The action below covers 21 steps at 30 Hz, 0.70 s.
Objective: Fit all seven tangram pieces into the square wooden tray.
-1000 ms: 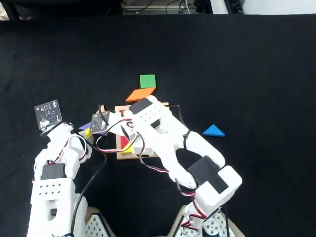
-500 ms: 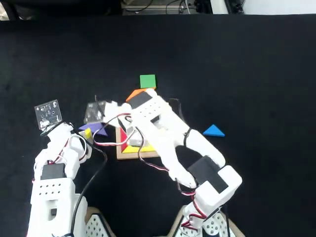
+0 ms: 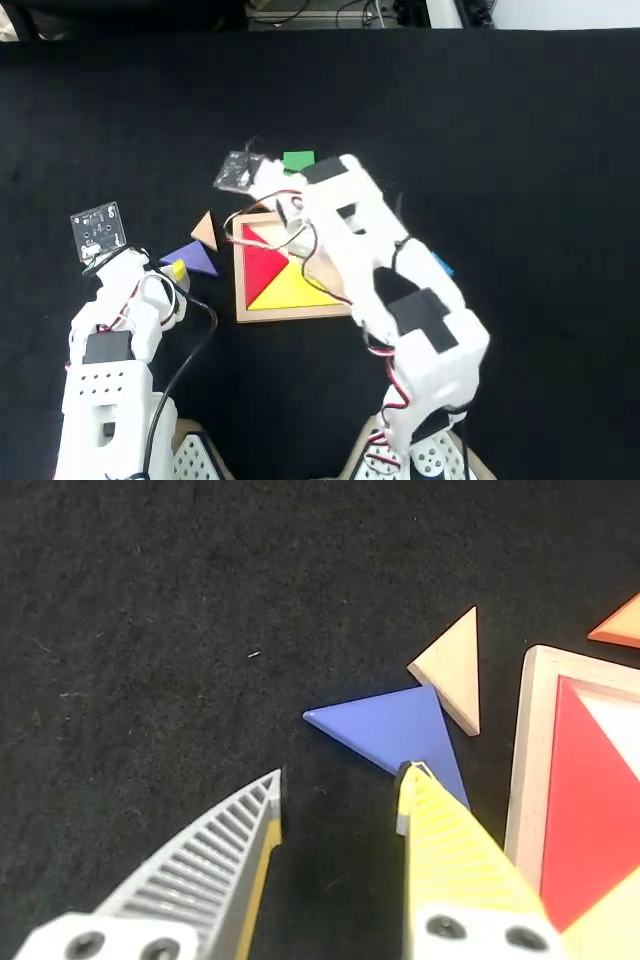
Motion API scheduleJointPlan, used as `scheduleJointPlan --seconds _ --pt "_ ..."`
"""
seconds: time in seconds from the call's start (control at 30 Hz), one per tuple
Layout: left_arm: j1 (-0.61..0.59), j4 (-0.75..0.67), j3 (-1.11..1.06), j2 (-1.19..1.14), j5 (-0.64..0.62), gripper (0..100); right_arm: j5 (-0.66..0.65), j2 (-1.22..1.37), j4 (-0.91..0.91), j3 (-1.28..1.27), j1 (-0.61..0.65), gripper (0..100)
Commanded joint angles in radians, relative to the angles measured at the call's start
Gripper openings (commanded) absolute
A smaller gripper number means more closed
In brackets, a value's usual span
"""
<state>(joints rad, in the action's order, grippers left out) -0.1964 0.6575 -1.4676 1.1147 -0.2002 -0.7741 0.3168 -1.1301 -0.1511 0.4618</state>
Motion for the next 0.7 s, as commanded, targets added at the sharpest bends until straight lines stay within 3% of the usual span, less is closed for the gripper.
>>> scheduleJointPlan --seconds 0.0,0.27,0.6,0.67 --pt "0.010 -0.021 0.005 0.014 -0.005 20 0.009 0.016 0.026 0.012 0.029 1.1" --pt "0.010 -0.021 0.005 0.014 -0.005 20 0.009 0.053 0.021 0.025 0.029 1.1" --pt "0.013 -0.017 0.013 0.014 -0.006 20 0.014 -0.329 -0.230 0.197 -0.092 1.1" --pt "0.024 -0.020 0.015 0.014 -0.029 20 0.063 -0.392 -0.247 0.165 -0.117 1.1"
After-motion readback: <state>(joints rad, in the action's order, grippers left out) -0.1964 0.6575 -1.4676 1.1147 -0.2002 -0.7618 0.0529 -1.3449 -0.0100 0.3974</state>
